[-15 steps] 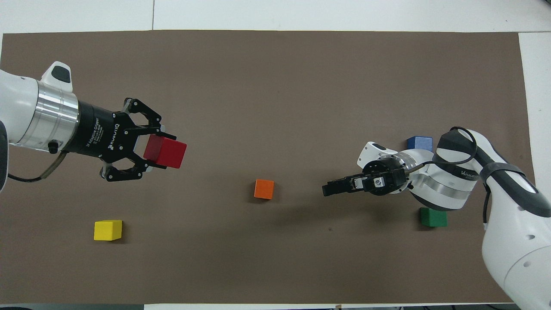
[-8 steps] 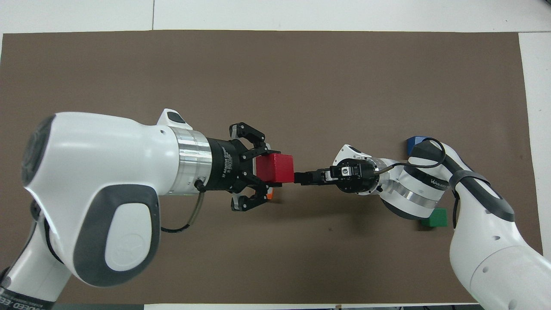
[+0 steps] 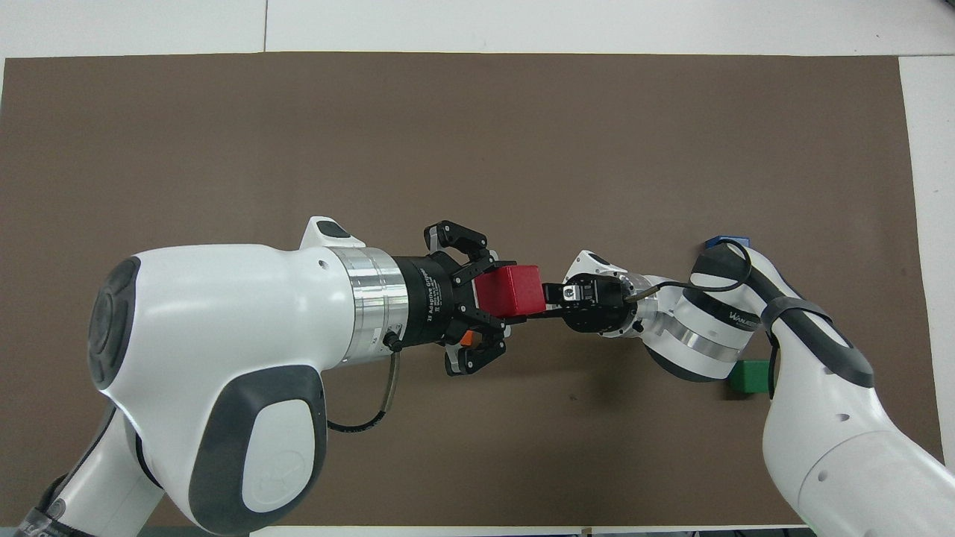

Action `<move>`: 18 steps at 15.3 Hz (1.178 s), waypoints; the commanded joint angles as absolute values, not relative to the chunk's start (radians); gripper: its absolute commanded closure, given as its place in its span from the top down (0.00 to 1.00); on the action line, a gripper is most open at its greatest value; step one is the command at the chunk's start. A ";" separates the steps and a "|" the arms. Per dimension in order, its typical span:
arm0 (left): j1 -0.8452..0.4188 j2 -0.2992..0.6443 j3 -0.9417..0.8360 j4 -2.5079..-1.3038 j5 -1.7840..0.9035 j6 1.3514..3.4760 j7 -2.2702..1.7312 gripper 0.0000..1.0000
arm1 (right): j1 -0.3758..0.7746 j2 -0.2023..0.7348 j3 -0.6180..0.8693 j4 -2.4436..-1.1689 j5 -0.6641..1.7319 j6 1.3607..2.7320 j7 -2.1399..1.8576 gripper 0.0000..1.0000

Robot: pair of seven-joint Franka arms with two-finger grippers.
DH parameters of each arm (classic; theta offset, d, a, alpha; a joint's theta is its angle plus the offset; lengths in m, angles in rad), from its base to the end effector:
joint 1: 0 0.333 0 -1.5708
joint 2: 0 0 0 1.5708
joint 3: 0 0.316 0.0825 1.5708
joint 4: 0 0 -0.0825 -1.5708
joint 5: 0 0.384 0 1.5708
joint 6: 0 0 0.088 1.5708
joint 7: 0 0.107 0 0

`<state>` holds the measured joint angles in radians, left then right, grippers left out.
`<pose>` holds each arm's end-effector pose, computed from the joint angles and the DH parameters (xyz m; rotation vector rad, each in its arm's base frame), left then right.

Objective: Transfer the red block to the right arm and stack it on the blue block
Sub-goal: 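Close the right gripper on the red cube held by the left gripper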

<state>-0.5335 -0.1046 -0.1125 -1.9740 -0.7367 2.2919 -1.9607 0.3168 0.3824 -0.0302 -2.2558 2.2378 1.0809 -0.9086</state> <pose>0.4418 -0.3548 0.5652 1.6609 1.8773 -0.6624 0.4861 0.2555 0.3143 -0.8367 0.0722 0.0581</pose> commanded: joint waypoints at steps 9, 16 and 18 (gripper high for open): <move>-0.541 -0.156 -0.101 -2.051 -0.765 2.316 -1.957 0.00 | 0.324 0.385 -0.023 -2.226 2.283 1.095 -0.873 0.77; -0.546 -0.156 -0.101 -2.056 -0.764 2.304 -1.954 0.00 | 0.334 0.383 -0.023 -2.214 2.307 1.117 -0.881 0.00; -0.546 -0.156 -0.101 -2.056 -0.762 2.304 -1.947 0.00 | 0.334 0.383 -0.023 -2.212 2.307 1.126 -0.881 0.00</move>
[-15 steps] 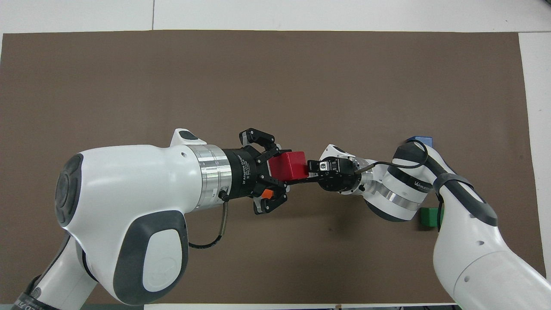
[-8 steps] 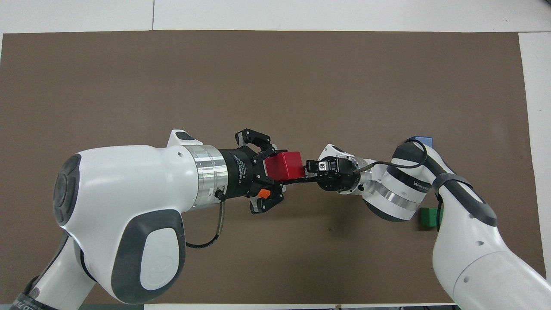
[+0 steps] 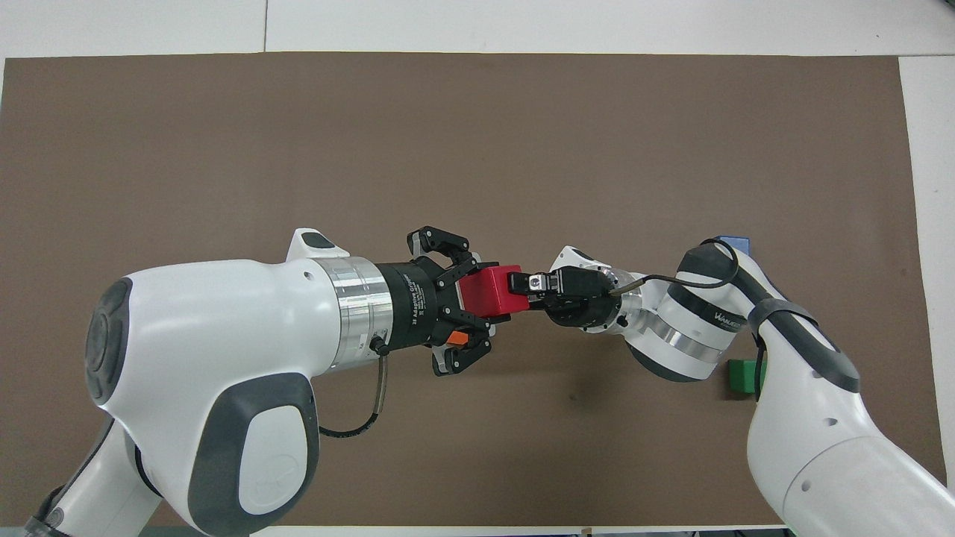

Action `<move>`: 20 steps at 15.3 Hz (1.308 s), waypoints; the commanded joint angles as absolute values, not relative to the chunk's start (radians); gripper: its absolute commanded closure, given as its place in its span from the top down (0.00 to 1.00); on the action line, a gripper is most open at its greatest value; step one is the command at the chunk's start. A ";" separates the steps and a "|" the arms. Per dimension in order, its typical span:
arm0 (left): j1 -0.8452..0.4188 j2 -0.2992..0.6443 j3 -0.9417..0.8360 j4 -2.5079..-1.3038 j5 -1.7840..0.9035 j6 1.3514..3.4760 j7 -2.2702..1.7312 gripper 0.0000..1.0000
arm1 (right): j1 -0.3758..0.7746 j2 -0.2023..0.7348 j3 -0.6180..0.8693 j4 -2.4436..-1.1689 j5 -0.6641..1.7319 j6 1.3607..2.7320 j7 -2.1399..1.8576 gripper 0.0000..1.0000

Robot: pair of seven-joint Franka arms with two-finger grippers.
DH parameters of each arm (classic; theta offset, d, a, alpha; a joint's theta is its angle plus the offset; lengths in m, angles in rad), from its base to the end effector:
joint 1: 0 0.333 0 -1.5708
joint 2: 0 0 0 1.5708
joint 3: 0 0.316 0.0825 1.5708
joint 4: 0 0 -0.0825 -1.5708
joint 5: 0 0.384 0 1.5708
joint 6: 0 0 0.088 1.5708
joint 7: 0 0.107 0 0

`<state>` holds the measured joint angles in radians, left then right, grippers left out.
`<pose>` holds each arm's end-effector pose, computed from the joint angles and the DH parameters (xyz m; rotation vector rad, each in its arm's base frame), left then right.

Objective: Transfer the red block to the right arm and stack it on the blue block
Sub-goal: 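Open the left gripper and withdraw it while the right gripper holds the cube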

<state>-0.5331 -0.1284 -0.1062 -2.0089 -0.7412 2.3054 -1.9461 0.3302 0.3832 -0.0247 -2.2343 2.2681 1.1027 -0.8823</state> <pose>0.4383 -0.3463 0.5618 1.6559 1.8766 -0.6494 0.4916 0.2646 0.3204 -0.8310 0.0838 0.0652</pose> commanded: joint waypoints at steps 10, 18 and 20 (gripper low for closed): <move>-0.315 -0.170 -0.072 -1.964 -0.692 1.949 -1.663 1.00 | 0.334 0.374 -0.023 -2.206 2.307 1.137 -0.879 0.00; -0.030 -0.172 -0.069 -1.960 -0.325 1.832 -1.156 1.00 | 0.321 0.276 -0.028 -2.195 2.195 1.399 -0.864 0.00; 0.055 -0.170 -0.067 -1.956 -0.292 1.806 -0.949 1.00 | 0.319 0.253 -0.028 -2.191 2.163 1.463 -0.862 0.00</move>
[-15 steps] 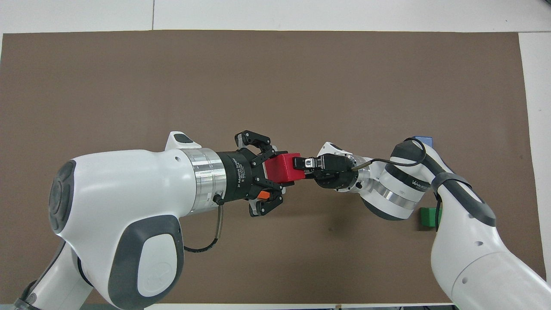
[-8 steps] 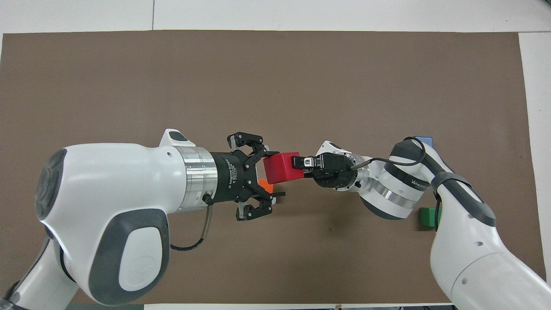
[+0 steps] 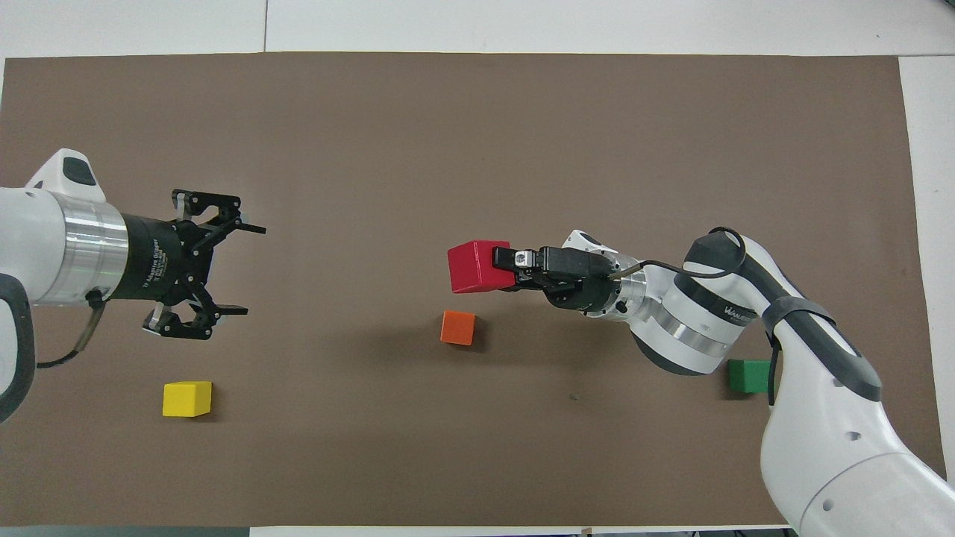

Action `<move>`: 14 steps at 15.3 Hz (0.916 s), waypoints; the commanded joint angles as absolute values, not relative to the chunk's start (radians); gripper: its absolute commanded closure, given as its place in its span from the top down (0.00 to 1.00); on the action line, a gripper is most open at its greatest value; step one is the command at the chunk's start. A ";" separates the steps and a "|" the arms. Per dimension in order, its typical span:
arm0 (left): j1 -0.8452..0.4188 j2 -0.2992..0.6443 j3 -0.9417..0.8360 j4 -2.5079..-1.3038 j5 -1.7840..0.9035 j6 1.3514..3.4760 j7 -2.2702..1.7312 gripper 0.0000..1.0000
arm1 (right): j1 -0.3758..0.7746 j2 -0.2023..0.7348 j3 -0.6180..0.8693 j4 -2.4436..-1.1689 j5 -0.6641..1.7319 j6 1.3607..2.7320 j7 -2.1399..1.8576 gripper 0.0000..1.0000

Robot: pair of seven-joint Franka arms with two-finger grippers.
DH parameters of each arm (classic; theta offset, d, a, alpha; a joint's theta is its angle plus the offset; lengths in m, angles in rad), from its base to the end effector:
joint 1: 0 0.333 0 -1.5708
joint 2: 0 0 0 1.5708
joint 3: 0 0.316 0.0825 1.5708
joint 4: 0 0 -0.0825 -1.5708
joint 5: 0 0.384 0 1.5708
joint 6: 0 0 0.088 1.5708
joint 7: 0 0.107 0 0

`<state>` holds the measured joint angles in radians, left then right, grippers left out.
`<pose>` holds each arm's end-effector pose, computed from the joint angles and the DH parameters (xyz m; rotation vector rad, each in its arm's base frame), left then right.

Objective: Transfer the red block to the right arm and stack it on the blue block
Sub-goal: 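Open the left gripper and withdraw it while the right gripper holds the cube, then carry the red cube with the right gripper over the blue cube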

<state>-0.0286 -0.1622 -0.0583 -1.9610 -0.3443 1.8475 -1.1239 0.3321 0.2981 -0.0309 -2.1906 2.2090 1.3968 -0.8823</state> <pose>0.5129 -0.0731 0.5533 2.4033 1.5140 -0.2070 0.5142 0.2621 0.3446 -1.0565 0.1122 -0.0317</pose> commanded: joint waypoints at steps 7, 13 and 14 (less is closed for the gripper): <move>0.126 -0.095 -0.067 -1.809 0.020 1.763 -0.317 1.00 | 0.301 0.094 -0.032 -2.140 1.886 1.834 -0.764 0.00; 0.061 0.058 -0.064 -1.516 0.090 1.529 -0.086 1.00 | 0.246 0.038 -0.037 -2.100 1.567 1.945 -0.672 0.00; 0.045 0.058 -0.063 -1.517 0.103 1.532 -0.086 1.00 | 0.230 0.037 -0.037 -2.086 1.495 1.947 -0.652 0.00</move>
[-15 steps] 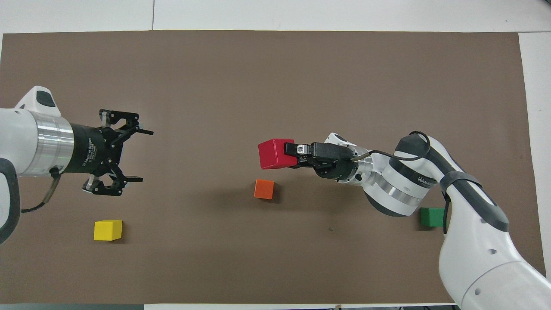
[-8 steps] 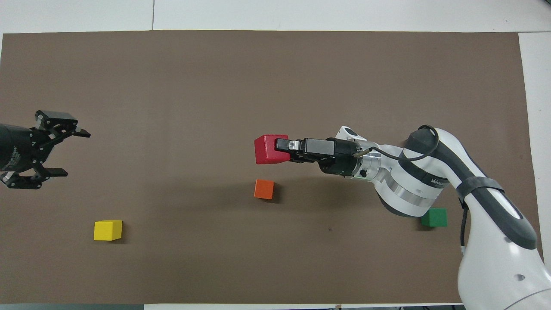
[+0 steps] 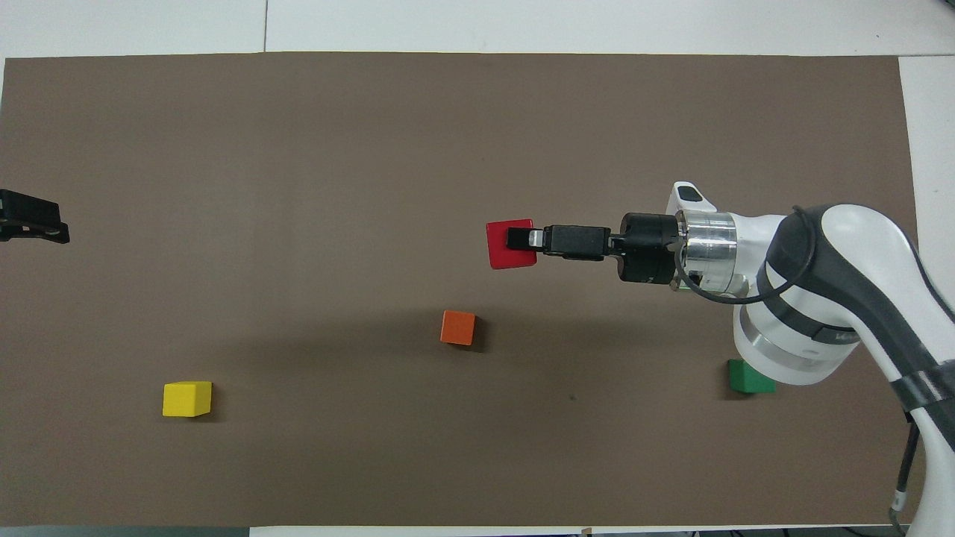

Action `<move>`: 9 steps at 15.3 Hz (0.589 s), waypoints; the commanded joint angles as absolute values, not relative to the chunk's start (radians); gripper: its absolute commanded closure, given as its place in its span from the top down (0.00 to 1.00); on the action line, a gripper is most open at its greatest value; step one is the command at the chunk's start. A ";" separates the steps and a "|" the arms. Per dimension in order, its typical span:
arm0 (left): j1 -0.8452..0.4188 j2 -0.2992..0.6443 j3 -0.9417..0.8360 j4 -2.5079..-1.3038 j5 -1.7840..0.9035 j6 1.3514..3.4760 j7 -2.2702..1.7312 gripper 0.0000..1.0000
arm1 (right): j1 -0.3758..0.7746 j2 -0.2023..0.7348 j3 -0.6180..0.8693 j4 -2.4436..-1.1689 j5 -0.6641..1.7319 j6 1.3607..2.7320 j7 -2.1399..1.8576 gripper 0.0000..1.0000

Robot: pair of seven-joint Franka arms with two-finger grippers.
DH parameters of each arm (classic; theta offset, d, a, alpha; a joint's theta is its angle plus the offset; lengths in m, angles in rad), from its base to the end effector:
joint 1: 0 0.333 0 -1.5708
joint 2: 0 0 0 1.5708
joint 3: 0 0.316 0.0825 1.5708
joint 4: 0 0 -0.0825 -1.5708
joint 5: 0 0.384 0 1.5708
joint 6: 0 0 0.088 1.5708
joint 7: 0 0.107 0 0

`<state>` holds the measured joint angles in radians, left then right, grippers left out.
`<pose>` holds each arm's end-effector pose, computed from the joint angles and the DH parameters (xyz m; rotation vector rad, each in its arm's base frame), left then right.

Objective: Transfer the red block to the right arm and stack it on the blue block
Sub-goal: 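Carry the red cube with the right gripper over the blue cube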

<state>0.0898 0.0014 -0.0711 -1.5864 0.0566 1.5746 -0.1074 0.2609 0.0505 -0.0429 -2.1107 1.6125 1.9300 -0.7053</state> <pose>0.5547 0.0164 0.6169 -3.0784 -0.1934 0.0165 0.5362 0.1899 0.4347 -1.7399 -0.0254 -0.1767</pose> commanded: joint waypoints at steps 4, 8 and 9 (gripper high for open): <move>0.006 0.061 -0.015 -1.513 0.080 1.528 -0.077 1.00 | 0.192 0.023 -0.038 -2.028 1.191 1.948 -0.513 0.00; 0.026 0.019 0.023 -1.578 -0.025 1.540 -0.092 1.00 | 0.178 0.008 -0.037 -1.916 0.791 1.941 -0.287 0.00; 0.026 0.006 0.023 -1.603 -0.025 1.540 -0.089 1.00 | 0.178 0.008 -0.037 -1.893 0.690 1.933 -0.243 0.00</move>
<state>0.0220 0.0421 0.0169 -1.5536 -0.0004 1.5524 -0.0993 0.1867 0.0171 -0.0488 -1.9491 0.8617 1.9358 -0.3504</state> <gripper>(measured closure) 0.000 0.432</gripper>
